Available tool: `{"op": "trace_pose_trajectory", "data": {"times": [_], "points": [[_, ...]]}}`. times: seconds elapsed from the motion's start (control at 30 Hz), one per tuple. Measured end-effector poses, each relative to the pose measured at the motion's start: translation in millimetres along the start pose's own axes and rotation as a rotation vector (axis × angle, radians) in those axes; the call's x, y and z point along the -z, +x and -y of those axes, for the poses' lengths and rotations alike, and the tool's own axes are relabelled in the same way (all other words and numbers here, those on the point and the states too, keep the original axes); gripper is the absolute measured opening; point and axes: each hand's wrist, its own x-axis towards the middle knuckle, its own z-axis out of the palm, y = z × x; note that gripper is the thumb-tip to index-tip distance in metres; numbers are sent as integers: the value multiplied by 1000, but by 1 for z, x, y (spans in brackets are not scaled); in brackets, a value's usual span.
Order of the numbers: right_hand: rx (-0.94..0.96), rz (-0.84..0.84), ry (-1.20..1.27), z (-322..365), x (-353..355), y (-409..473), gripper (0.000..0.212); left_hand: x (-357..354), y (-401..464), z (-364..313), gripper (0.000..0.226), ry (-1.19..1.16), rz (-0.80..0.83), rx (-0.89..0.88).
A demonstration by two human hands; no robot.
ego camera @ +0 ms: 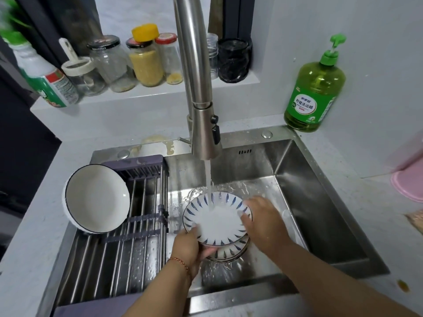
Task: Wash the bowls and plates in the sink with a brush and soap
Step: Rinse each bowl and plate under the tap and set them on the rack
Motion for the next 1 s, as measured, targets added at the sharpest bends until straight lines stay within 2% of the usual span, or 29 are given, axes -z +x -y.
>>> {"op": "trace_pose_trajectory", "data": {"times": [0.07, 0.13, 0.17, 0.3, 0.4, 0.47, 0.53, 0.57, 0.6, 0.63, 0.7, 0.77, 0.8, 0.87, 0.93, 1.0], "points": [[-249, -26, 151, 0, 7, 9, 46, -1, -7, -4, 30, -66, 37, 20], [-462, 55, 568, 6, 15, 16, 45, -3, -15, -7, 30, -149, 96, 38], [-509, 85, 775, 9, 17, 18, 41, -6, -18, -7, 31, -189, 123, 42], [-527, 66, 1143, 21, 23, 18, 27, -10, -30, -9, 26, -219, 159, -83], [-569, 105, 1412, 30, 21, 14, 30, -4, -35, -22, 21, -111, 127, -260], [-612, 121, 1509, 38, 19, 10, 31, 1, -38, -36, 17, -51, 126, -341], [-642, 136, 1492, 42, 16, 8, 30, 1, -41, -45, 21, -38, 164, -344], [-636, 142, 1406, 44, 14, 6, 29, 1, -42, -46, 23, -40, 178, -332], [-595, 139, 1229, 44, 13, 4, 30, 0, -44, -47, 25, -40, 182, -322], [-516, 135, 953, 43, 14, 2, 32, -1, -45, -46, 25, -35, 173, -319], [-283, 137, 340, 41, 17, -7, 48, -4, -43, -43, 25, -7, 128, -325], [-8, 202, -33, 45, 22, -18, 68, -7, -41, -40, 23, 38, 93, -350], [106, 260, -108, 50, 25, -22, 74, -8, -40, -40, 23, 52, 84, -361], [220, 409, -114, 58, 25, -25, 60, -11, -41, -41, 22, 70, 95, -364], [238, 533, 36, 68, 22, -17, 47, -12, -44, -45, 22, 82, 116, -345], [249, 649, 149, 78, 18, -3, 48, -12, -49, -47, 24, 119, 144, -330]]}}
